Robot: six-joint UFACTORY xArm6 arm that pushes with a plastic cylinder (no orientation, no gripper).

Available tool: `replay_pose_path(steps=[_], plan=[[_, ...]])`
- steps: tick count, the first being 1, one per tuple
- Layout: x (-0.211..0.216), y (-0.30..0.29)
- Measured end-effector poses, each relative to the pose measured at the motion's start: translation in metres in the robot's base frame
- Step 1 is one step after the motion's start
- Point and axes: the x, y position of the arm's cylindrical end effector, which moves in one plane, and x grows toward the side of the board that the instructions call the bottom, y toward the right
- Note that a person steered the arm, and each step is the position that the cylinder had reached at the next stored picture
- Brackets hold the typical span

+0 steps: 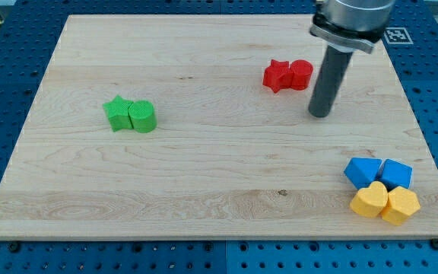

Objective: Point your arm at the yellow hexagon

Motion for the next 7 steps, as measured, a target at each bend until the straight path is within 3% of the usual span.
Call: replay_pose_path(steps=[3, 7], plan=[[0.057, 0.154], [0.066, 0.181]])
